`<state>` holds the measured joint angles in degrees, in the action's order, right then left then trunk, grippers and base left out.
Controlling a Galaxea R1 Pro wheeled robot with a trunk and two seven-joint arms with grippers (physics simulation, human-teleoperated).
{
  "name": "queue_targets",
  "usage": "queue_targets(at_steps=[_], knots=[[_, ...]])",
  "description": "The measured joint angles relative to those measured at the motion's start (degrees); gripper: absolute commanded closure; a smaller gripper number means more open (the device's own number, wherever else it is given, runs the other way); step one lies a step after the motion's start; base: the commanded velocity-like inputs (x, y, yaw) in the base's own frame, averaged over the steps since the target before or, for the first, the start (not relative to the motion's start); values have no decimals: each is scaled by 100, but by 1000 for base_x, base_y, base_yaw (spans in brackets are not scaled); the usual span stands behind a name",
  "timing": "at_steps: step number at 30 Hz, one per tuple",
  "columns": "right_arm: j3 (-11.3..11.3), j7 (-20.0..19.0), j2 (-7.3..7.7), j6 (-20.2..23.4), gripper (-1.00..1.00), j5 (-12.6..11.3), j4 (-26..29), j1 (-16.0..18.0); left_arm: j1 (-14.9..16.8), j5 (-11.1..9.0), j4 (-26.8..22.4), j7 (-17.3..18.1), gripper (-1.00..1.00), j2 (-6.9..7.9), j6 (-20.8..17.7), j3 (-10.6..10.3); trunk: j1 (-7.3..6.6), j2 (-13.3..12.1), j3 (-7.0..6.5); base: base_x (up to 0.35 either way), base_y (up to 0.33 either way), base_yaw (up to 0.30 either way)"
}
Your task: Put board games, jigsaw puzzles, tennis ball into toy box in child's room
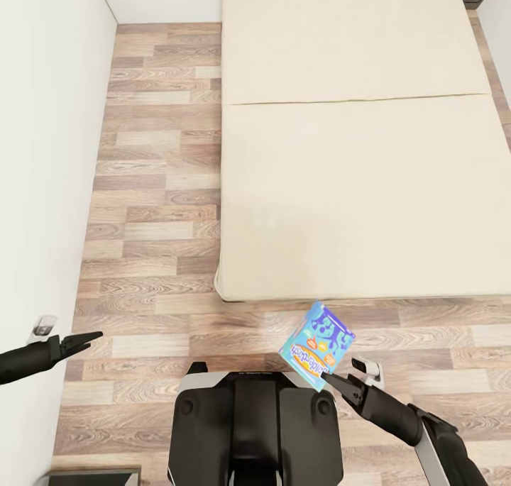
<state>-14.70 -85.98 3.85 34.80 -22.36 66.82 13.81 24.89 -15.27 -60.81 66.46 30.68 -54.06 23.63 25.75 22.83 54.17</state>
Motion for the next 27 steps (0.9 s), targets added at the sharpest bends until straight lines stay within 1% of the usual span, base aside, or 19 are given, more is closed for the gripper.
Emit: queue_targets(at_steps=[5,10,15,22,27], knots=[[-3,-17,5,-12,100,3,-20,-1,-2,0,-10,3,-100,-10,0,-125,0,0,-6,0,0,0],[-10,-42,12,-16,100,4,-27,-8,-3,0,-17,7,-100,-17,0,-254,0,0,-39,0,0,0],[-8,-49,11,-17,100,1,-29,-14,-3,0,-18,7,-100,-19,0,-284,0,0,-67,0,0,0],[-9,-45,10,-21,100,-6,-31,-24,-3,5,-16,6,-100,-4,0,-298,0,0,-73,0,0,0],[-7,-31,9,-29,100,-4,-25,-108,-3,5,-16,5,-100,3,0,-299,0,0,-73,0,0,0]])
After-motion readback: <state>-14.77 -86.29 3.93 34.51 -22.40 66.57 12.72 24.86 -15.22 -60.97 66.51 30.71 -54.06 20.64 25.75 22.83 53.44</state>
